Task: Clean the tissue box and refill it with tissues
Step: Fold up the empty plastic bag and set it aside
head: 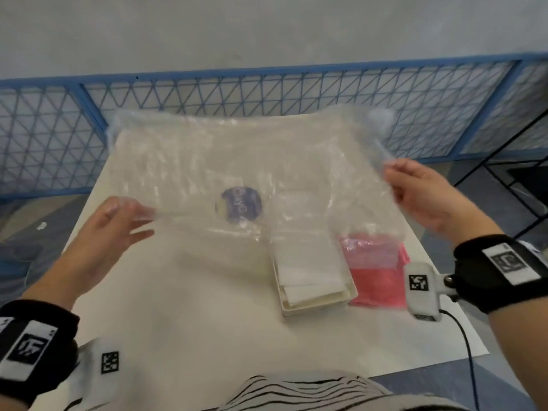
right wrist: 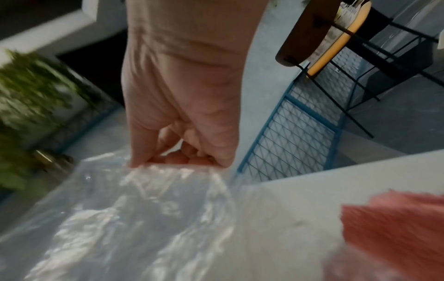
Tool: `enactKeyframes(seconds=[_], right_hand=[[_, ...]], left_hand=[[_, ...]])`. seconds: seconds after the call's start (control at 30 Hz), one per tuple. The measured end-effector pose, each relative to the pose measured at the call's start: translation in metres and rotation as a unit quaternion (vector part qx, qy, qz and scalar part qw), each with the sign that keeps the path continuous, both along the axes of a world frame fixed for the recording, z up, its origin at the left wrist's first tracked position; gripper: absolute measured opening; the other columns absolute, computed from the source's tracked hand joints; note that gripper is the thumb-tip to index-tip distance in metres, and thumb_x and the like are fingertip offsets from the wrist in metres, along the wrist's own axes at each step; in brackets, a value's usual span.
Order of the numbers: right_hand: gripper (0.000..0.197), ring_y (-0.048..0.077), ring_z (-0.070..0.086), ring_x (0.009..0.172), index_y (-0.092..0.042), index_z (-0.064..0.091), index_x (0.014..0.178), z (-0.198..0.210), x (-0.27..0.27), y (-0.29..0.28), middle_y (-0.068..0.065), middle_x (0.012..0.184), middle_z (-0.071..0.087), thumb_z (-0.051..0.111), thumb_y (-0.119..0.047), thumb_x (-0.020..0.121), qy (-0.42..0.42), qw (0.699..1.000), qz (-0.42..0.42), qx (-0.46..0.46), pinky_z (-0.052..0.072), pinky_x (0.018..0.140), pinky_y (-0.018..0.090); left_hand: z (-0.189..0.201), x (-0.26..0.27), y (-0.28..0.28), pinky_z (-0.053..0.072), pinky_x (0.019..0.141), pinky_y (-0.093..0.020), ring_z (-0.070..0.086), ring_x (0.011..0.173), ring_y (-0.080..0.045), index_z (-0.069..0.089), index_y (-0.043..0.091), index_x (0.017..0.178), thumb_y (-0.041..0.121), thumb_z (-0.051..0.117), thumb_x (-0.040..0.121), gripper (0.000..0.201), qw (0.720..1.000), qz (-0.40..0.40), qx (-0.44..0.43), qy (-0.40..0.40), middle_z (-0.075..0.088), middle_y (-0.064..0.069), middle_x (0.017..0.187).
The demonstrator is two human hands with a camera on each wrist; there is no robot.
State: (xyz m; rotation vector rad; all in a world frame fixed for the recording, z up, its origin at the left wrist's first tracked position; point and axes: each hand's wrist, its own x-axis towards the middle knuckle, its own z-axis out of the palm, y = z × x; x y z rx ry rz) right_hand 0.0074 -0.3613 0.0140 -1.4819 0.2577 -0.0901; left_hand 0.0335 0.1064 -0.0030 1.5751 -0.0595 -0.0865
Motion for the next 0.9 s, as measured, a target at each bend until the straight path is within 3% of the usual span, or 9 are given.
enactKeyframes(seconds=[0.13, 0.27, 0.37, 0.47, 0.57, 0.63, 0.7, 0.8, 0.9], right_hand=[[0.042, 0.012, 0.064, 0.090, -0.024, 0.061, 0.090, 0.024, -0.011, -0.011, -0.004, 0.101, 0.070, 0.084, -0.035, 0.057, -0.103, 0.992, 0.070, 0.013, 0.050, 0.079, 0.021], [0.056, 0.028, 0.056, 0.121, -0.016, 0.048, 0.122, 0.038, -0.014, -0.006, 0.009, 0.131, 0.058, 0.075, -0.007, 0.073, -0.152, 0.981, 0.123, 0.003, 0.045, 0.103, 0.040], [0.045, 0.026, 0.059, 0.113, -0.011, 0.050, 0.128, 0.046, -0.013, 0.001, 0.008, 0.120, 0.065, 0.051, 0.010, 0.088, -0.152, 0.985, 0.082, -0.024, 0.049, 0.098, 0.037], [0.035, 0.020, 0.062, 0.098, -0.005, 0.053, 0.126, 0.046, -0.009, 0.004, 0.004, 0.104, 0.066, 0.054, -0.005, 0.092, -0.159, 0.986, 0.046, -0.017, 0.050, 0.089, 0.032], [0.049, 0.003, 0.056, 0.071, -0.019, 0.055, 0.124, 0.047, -0.004, 0.009, -0.013, 0.080, 0.060, 0.062, -0.046, 0.084, -0.146, 0.988, 0.049, 0.014, 0.046, 0.073, 0.017], [0.063, 0.003, 0.051, 0.073, -0.022, 0.055, 0.127, 0.046, 0.001, 0.009, -0.010, 0.091, 0.056, 0.062, -0.060, 0.077, -0.152, 0.986, 0.048, 0.050, 0.044, 0.073, 0.017], [0.058, 0.002, 0.050, 0.070, -0.026, 0.066, 0.112, 0.046, 0.003, 0.014, -0.006, 0.095, 0.053, 0.056, -0.066, 0.070, -0.165, 0.978, 0.026, 0.128, 0.046, 0.069, 0.014], [0.033, 0.000, 0.051, 0.060, -0.022, 0.074, 0.081, 0.044, 0.005, 0.024, -0.009, 0.077, 0.058, 0.051, -0.044, 0.092, -0.165, 0.965, -0.080, 0.187, 0.044, 0.061, 0.013], [0.027, -0.001, 0.049, 0.052, -0.019, 0.061, 0.074, 0.037, 0.008, 0.030, -0.012, 0.057, 0.057, 0.050, -0.012, 0.097, -0.152, 0.971, -0.164, 0.088, 0.041, 0.054, 0.012]], left_hand=[[0.010, 0.007, 0.009, 0.052, 0.090, -0.040, 0.069, 0.097, -0.012, 0.060, 0.029, 0.082, 0.058, 0.084, 0.050, 0.050, 0.997, 0.012, -0.065, -0.048, 0.071, 0.012, 0.093], [0.019, 0.007, 0.007, 0.057, 0.085, -0.032, 0.063, 0.103, -0.007, 0.054, 0.023, 0.117, 0.066, 0.087, 0.031, 0.101, 0.998, -0.014, 0.005, -0.066, 0.062, 0.012, 0.112], [0.027, 0.011, -0.001, 0.046, 0.097, -0.045, 0.056, 0.104, -0.006, 0.057, 0.036, 0.107, 0.055, 0.081, 0.049, 0.065, 0.998, 0.010, 0.009, -0.065, 0.059, 0.017, 0.114], [0.032, 0.014, -0.007, 0.039, 0.103, -0.050, 0.057, 0.102, -0.008, 0.067, 0.038, 0.087, 0.049, 0.075, 0.072, 0.021, 0.997, 0.027, 0.010, -0.073, 0.066, 0.021, 0.100], [0.034, 0.018, -0.012, 0.046, 0.091, -0.033, 0.063, 0.104, -0.010, 0.061, 0.031, 0.087, 0.075, 0.067, 0.058, 0.053, 0.995, 0.028, 0.014, -0.090, 0.071, 0.017, 0.095], [0.035, 0.022, -0.016, 0.050, 0.086, -0.027, 0.067, 0.099, -0.009, 0.063, 0.032, 0.089, 0.081, 0.061, 0.058, 0.058, 0.994, 0.040, -0.001, -0.100, 0.072, 0.013, 0.088], [0.036, 0.026, -0.023, 0.046, 0.088, -0.031, 0.067, 0.097, -0.010, 0.064, 0.034, 0.092, 0.084, 0.042, 0.070, 0.059, 0.993, 0.067, -0.008, -0.101, 0.071, 0.014, 0.083], [0.038, 0.030, -0.035, 0.041, 0.092, -0.035, 0.065, 0.089, -0.007, 0.059, 0.030, 0.094, 0.061, 0.009, 0.092, 0.058, 0.988, 0.114, -0.022, -0.097, 0.065, 0.017, 0.068], [0.041, 0.030, -0.045, 0.045, 0.080, -0.027, 0.059, 0.066, -0.001, 0.065, 0.030, 0.080, 0.053, 0.026, 0.096, 0.047, 0.980, 0.158, -0.056, -0.104, 0.060, 0.015, 0.062]])
